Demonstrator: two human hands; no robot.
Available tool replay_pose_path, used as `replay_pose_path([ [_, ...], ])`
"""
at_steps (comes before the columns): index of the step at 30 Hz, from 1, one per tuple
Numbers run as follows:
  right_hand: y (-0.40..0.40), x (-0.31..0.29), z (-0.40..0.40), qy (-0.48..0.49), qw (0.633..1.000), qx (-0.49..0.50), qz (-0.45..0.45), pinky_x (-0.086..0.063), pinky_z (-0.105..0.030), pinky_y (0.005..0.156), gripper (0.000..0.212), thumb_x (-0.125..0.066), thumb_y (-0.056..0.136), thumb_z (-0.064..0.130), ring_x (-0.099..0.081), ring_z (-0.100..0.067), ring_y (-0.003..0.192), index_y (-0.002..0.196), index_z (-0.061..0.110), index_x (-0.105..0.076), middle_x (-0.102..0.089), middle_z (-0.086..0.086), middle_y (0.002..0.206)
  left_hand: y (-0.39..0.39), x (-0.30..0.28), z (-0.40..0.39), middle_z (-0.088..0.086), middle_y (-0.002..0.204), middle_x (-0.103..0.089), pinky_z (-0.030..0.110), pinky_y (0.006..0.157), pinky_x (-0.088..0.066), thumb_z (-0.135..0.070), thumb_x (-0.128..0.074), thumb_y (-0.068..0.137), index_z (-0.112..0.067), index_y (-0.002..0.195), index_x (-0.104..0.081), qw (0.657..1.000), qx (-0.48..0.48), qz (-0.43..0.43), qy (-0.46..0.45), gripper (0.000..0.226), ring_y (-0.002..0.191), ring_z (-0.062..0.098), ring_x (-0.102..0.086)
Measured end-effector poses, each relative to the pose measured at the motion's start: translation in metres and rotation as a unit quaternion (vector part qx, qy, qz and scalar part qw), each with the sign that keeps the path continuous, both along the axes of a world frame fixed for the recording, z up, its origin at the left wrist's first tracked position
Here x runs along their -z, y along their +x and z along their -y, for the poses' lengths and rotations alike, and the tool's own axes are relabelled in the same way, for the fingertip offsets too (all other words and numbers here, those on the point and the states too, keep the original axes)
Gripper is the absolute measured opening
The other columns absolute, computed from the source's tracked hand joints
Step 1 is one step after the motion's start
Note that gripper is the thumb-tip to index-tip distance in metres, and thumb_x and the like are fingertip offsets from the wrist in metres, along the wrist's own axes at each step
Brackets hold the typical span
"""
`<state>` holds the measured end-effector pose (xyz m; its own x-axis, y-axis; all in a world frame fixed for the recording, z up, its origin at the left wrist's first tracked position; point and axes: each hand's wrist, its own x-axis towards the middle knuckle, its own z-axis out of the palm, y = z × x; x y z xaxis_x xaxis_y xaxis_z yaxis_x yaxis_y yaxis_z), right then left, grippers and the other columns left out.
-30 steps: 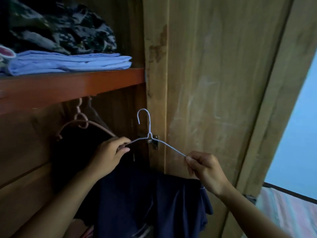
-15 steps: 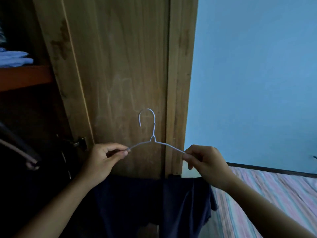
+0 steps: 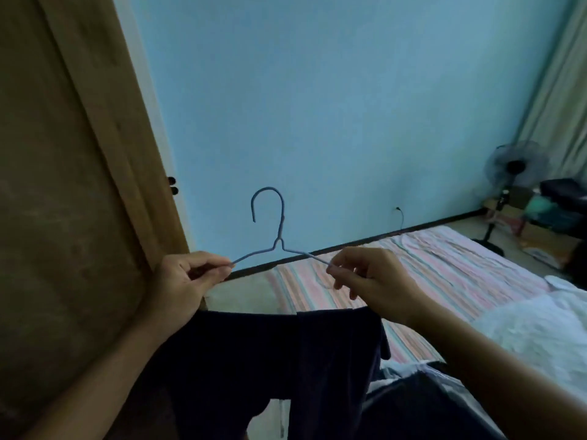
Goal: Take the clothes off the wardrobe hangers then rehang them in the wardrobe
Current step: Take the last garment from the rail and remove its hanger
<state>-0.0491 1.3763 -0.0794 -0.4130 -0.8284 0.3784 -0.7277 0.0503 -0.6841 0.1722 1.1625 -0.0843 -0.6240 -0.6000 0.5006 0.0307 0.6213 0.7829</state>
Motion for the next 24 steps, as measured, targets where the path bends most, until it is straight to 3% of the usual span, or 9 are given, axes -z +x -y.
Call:
replay_pose_path([
  [4,-0.004,0.011,-0.045,0.016,0.998,0.062,0.015,-0.052,-0.021,0.055,0.011,-0.066,0.093,0.023,-0.067,-0.009,0.054,0.083,0.024,-0.070,-0.072,0.009,0.070,-0.035,0.011,-0.015,-0.007,0.079,-0.076,0.015,0.071,-0.055,-0.003,-0.077,0.079,-0.024,0.080,-0.077,0.998,0.057,0.012,0.005,0.022,0.072,0.010,-0.071],
  [8,0.008,0.026,-0.084,0.018,0.990,0.143,0.012,-0.056,-0.027,0.060,0.012,-0.068,0.092,0.021,-0.068,-0.006,0.056,0.081,0.026,-0.071,-0.071,0.010,0.068,-0.059,0.024,-0.027,-0.008,0.077,-0.076,0.020,0.074,-0.056,-0.005,-0.078,0.078,-0.024,0.080,-0.078,0.992,0.119,0.045,0.005,0.019,0.071,0.010,-0.071],
  [17,0.042,0.061,-0.153,0.057,0.961,0.270,0.025,-0.058,-0.036,0.068,0.010,-0.069,0.091,0.022,-0.067,-0.004,0.059,0.082,0.023,-0.072,-0.071,0.010,0.068,-0.109,0.062,-0.065,-0.023,0.074,-0.072,0.005,0.068,-0.050,-0.008,-0.080,0.077,-0.046,0.072,-0.072,0.967,0.229,0.105,-0.049,0.039,0.067,-0.004,-0.068],
  [20,0.044,0.073,-0.173,0.079,0.949,0.304,0.017,-0.056,-0.033,0.070,0.012,-0.069,0.091,0.026,-0.067,-0.002,0.063,0.079,0.029,-0.070,-0.069,0.014,0.067,-0.126,0.071,-0.079,-0.024,0.074,-0.072,0.004,0.067,-0.048,-0.006,-0.080,0.076,-0.043,0.077,-0.072,0.956,0.263,0.121,-0.054,0.037,0.066,-0.006,-0.067],
  [24,0.037,0.093,-0.192,0.091,0.939,0.330,0.009,-0.054,-0.032,0.066,0.012,-0.068,0.090,0.027,-0.066,-0.003,0.062,0.079,0.028,-0.069,-0.067,0.013,0.066,-0.154,0.088,-0.095,-0.019,0.075,-0.073,0.012,0.071,-0.054,-0.005,-0.078,0.078,-0.035,0.081,-0.075,0.939,0.306,0.141,-0.070,0.030,0.068,-0.001,-0.068],
])
